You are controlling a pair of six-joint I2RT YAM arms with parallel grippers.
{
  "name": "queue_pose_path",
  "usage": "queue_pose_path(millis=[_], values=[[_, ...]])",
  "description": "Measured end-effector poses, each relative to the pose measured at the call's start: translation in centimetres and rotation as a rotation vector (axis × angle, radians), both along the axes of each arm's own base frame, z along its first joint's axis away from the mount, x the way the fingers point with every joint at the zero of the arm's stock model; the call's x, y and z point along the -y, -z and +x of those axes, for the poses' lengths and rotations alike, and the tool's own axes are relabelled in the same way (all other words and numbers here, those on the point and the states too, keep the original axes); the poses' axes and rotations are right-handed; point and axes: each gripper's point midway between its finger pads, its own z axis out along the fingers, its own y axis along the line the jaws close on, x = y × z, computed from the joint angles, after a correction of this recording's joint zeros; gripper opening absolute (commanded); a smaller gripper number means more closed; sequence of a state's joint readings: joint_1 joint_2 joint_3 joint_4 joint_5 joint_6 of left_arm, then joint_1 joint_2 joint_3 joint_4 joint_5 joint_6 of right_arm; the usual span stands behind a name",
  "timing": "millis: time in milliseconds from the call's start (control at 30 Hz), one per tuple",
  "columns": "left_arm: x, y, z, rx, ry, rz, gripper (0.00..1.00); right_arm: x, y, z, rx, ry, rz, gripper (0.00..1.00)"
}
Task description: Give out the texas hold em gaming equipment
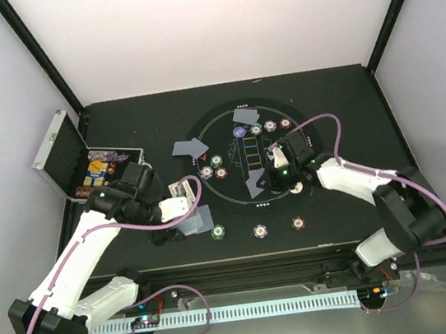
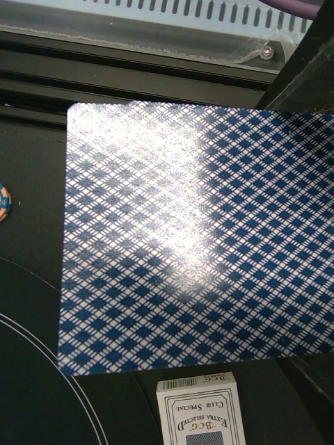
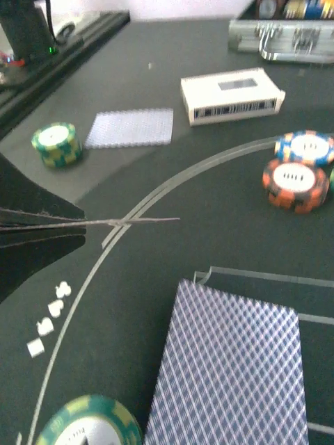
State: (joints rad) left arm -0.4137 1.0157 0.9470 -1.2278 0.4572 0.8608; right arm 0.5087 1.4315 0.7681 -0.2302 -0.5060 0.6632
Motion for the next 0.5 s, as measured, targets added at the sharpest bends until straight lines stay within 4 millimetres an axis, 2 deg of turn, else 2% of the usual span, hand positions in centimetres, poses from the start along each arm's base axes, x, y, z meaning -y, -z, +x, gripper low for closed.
queue_pose_path(millis=[67, 167, 367, 433, 500], values=[[0.0, 0.0, 0.0, 0.000, 0.000, 0.000, 0.01, 0.4, 1.6, 0.5, -0.033, -0.002, -0.046, 0.01], [0.0, 0.0, 0.0, 0.000, 0.000, 0.000, 0.02, 0.5, 3.0, 1.9, -0.054, -0.009, -0.087, 0.01], [0.0, 0.0, 0.0, 0.001, 0.000, 0.000, 0.02, 1.0, 3.6, 4.2, -0.042, -0.005, -0.112, 0.02], [0.0, 0.0, 0.0, 0.001, 0.000, 0.000, 0.02, 1.2, 3.7, 4.7, -0.038, -0.002, -0.115, 0.06], [0.0, 0.0, 0.0, 0.001, 0.000, 0.000, 0.02, 1.6, 3.9, 5.0, -0.039, 0.000, -0.122, 0.14]])
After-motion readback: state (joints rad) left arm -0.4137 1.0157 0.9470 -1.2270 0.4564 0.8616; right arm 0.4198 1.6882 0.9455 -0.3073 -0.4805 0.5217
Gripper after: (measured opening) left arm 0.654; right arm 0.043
